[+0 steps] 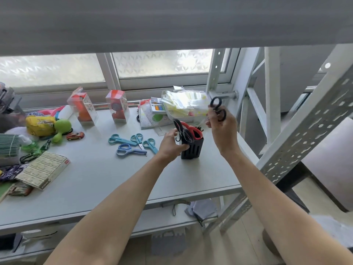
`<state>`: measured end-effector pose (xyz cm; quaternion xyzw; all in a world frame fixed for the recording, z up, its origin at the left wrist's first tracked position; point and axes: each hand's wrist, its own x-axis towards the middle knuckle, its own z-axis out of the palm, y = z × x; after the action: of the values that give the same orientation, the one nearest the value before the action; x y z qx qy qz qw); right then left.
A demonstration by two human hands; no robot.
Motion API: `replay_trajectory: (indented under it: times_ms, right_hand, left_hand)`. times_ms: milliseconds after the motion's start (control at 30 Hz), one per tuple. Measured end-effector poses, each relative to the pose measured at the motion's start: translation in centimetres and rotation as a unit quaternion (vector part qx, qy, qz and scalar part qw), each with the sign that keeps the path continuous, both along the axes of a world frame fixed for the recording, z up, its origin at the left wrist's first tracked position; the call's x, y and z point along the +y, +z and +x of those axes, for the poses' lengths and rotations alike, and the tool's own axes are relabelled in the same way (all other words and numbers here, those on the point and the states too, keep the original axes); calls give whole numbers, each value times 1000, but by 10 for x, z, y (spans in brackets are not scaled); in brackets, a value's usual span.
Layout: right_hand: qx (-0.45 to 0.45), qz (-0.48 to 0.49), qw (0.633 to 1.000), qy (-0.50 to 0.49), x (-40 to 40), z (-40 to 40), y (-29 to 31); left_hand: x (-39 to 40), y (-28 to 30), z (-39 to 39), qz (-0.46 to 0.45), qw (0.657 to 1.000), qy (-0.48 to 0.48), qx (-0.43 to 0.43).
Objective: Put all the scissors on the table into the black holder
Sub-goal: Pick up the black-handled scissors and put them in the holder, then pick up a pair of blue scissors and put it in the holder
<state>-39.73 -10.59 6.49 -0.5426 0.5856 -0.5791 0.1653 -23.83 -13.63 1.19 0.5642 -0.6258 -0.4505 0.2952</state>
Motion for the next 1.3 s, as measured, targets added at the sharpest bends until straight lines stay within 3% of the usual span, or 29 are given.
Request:
replay_trajectory:
  times_ms: [100, 233, 667, 900, 1067, 1233, 1300]
  right_hand:
    - [87, 44, 995, 27, -11, 7, -3]
    - [138, 108, 983, 58, -18, 10, -11]
    - [188, 209, 957, 70, -20, 21, -16]
    - [195, 160, 967, 22, -15, 15, -21]
    - [120, 16, 989, -81, 4, 27, -20]
    - [100, -108, 989, -9, 32, 68, -18]
    - [119, -112, 986, 38, 37, 91, -24]
  left_hand:
    - [1, 0, 1, 0, 1000, 0, 1]
    - [3, 0, 2, -9, 1000, 0, 0]
    - [0, 0, -1, -26, 1000, 9, -1]
    - [3, -4, 3, -26, 1000, 10, 9]
    - [3, -13, 22, -28, 999, 11, 10]
    - [0, -27, 78, -66, 985, 159, 13]
    - [-3, -35, 107, -69, 968, 237, -42]
